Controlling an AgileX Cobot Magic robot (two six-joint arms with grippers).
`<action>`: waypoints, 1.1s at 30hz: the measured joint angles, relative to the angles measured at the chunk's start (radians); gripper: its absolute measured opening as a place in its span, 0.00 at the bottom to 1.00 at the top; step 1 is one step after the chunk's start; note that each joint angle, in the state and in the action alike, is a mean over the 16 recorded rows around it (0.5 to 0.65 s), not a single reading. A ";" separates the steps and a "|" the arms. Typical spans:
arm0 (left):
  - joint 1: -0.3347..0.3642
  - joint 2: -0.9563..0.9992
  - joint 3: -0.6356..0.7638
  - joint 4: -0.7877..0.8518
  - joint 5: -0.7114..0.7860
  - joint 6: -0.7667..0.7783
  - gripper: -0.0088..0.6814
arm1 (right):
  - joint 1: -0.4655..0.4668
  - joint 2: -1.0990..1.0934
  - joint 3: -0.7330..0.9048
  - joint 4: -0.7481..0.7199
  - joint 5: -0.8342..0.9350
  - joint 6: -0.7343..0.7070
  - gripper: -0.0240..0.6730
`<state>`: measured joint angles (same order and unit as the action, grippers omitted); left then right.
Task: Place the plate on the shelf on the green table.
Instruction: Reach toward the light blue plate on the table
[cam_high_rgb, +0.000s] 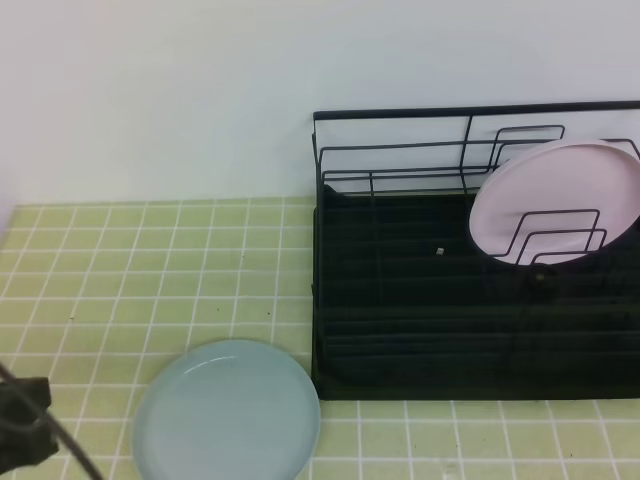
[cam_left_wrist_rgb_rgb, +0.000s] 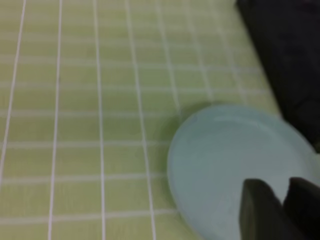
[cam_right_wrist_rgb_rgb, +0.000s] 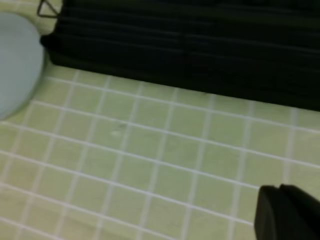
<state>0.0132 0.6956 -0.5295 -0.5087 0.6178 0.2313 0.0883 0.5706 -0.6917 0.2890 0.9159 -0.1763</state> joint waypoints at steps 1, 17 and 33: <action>0.000 0.032 -0.004 0.011 0.007 -0.005 0.26 | 0.001 0.014 -0.005 0.021 0.020 -0.015 0.03; 0.000 0.561 -0.142 -0.009 0.084 0.078 0.39 | 0.002 0.055 -0.017 0.325 0.091 -0.207 0.03; 0.000 0.905 -0.312 -0.055 0.086 0.105 0.33 | 0.002 0.055 -0.017 0.329 0.129 -0.248 0.03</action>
<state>0.0132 1.6008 -0.8415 -0.5641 0.7042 0.3364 0.0899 0.6252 -0.7092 0.6184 1.0445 -0.4247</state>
